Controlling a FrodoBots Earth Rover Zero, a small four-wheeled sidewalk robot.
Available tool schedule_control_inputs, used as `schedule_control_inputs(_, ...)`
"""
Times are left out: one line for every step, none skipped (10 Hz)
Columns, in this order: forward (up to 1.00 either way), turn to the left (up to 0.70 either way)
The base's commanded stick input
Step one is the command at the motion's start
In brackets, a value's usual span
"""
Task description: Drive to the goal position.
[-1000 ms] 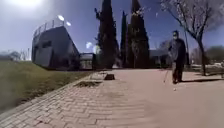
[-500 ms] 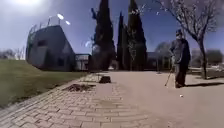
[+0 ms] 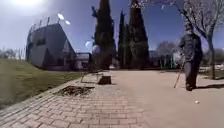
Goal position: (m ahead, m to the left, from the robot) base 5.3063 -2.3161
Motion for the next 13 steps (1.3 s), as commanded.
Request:
schedule_control_inputs(0.95, -0.06)
schedule_control_inputs(0.95, -0.03)
schedule_control_inputs(0.95, 0.00)
schedule_control_inputs(0.95, -0.08)
schedule_control_inputs(0.95, -0.21)
schedule_control_inputs(0.95, -0.25)
schedule_control_inputs(0.95, -0.24)
schedule_control_inputs(0.95, -0.24)
schedule_control_inputs(0.95, -0.23)
schedule_control_inputs(0.95, -0.23)
schedule_control_inputs(0.95, -0.22)
schedule_control_inputs(0.95, -0.22)
schedule_control_inputs(0.95, -0.21)
